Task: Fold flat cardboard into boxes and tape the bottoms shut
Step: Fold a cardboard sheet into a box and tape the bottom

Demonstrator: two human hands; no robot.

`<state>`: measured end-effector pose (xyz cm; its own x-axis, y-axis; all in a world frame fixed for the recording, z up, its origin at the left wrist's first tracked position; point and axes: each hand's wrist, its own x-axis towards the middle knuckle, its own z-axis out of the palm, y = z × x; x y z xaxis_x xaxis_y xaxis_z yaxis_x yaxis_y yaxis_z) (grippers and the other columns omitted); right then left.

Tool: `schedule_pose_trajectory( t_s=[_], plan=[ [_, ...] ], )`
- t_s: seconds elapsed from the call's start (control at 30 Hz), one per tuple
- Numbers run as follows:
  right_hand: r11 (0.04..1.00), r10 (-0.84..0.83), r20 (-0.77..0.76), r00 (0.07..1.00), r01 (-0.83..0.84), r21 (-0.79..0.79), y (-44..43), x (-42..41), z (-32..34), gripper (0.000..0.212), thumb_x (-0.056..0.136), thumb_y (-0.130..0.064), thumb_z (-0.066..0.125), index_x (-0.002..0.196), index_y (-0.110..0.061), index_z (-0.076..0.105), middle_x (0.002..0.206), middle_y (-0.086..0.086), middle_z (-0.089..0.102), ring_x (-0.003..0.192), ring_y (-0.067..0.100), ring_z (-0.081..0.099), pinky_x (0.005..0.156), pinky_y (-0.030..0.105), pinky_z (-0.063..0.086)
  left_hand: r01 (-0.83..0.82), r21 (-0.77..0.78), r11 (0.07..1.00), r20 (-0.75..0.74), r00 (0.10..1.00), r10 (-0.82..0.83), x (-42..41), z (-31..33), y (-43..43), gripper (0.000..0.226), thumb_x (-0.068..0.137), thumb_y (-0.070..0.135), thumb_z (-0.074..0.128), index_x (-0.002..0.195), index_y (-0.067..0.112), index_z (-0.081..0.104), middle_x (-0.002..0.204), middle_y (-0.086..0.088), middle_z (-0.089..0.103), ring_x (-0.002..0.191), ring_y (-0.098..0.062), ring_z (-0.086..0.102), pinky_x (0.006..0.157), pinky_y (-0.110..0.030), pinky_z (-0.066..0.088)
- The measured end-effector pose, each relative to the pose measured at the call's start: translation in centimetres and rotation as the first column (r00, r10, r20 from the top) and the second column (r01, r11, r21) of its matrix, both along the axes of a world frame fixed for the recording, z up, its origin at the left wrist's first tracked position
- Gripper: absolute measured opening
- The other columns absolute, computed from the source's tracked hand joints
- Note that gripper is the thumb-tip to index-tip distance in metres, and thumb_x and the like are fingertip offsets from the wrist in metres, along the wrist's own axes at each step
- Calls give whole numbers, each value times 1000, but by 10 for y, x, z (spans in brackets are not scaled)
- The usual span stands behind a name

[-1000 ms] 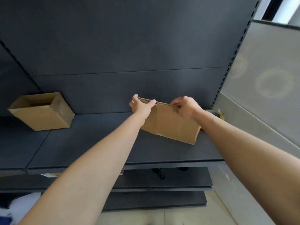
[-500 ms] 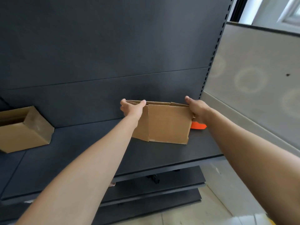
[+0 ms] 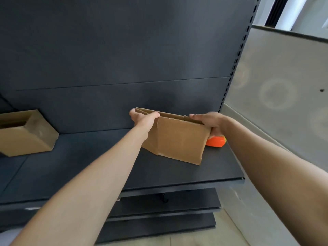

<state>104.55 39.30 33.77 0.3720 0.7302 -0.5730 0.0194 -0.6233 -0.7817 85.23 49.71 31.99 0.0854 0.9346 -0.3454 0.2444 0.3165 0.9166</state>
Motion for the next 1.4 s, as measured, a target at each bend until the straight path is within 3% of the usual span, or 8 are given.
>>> schedule_pose_trajectory(
  t_s=[0.3, 0.53, 0.67, 0.87, 1.0, 1.13, 1.3, 1.4],
  plan=[
    [871, 489, 35, 872, -490, 46, -8, 12, 0, 29, 92, -38, 60, 108, -16, 69, 106, 8, 73, 97, 22, 69, 86, 34, 55, -98, 10, 995, 87, 991, 97, 20, -7, -34, 75, 85, 7, 56, 144, 29, 15, 126, -4, 43, 106, -20, 46, 78, -34, 41],
    [947, 280, 454, 846, -320, 12, -1, 19, 0, 59, 99, -49, 39, 127, 0, 53, 115, 12, 59, 101, 30, 56, 83, 33, 42, -38, 7, 999, 122, 992, 37, 11, -5, -49, 78, 83, 5, 53, 148, 33, 20, 130, -4, 46, 110, -20, 53, 88, -35, 48],
    [973, 196, 426, 883, -228, 24, 6, 19, -4, 62, 100, -47, 35, 140, 0, 39, 140, 15, 47, 124, 31, 47, 94, 33, 35, 24, 5, 1000, 177, 984, -25, 4, -5, -54, 80, 85, 2, 49, 151, 33, 15, 138, -5, 43, 115, -22, 53, 91, -35, 50],
    [982, 134, 435, 891, -178, 61, 7, 15, -3, 53, 101, -42, 38, 131, 1, 47, 126, 16, 56, 99, 26, 52, 79, 30, 35, 143, -25, 989, 219, 966, -135, -8, -4, -54, 82, 85, 0, 44, 153, 31, 10, 133, -8, 49, 97, -20, 55, 88, -37, 50],
    [987, 99, 444, 891, -145, 71, 8, 9, 0, 47, 102, -38, 37, 124, 1, 50, 107, 14, 55, 87, 24, 50, 69, 30, 38, 147, -10, 989, 103, 984, -145, -11, -2, -55, 77, 86, 3, 40, 151, 36, 16, 145, -3, 39, 114, -22, 53, 99, -41, 48],
    [988, 79, 482, 873, -132, 78, 10, 3, 0, 46, 102, -39, 39, 120, 1, 51, 119, 18, 56, 92, 29, 54, 73, 31, 41, 180, 10, 984, 31, 983, -180, -15, -6, -57, 74, 89, 6, 39, 150, 41, 15, 151, 2, 32, 125, -23, 46, 105, -48, 42],
    [971, 215, 395, 893, -239, 12, -3, 0, 6, 56, 84, -49, 66, 112, -1, 57, 80, 5, 51, 56, 19, 46, 40, 23, 36, 212, 68, 975, -9, 977, -212, -14, -11, -52, 70, 96, 14, 40, 152, 38, 5, 155, 12, 11, 137, -22, 32, 112, -49, 32],
    [987, 135, 384, 914, -158, 30, -8, 2, 2, 48, 86, -41, 69, 113, -4, 55, 87, 8, 52, 56, 19, 44, 39, 22, 35, 256, 75, 964, -14, 967, -256, -12, -13, -47, 71, 94, 10, 43, 151, 37, 12, 153, 13, 15, 135, -23, 34, 111, -49, 34]
  ],
)
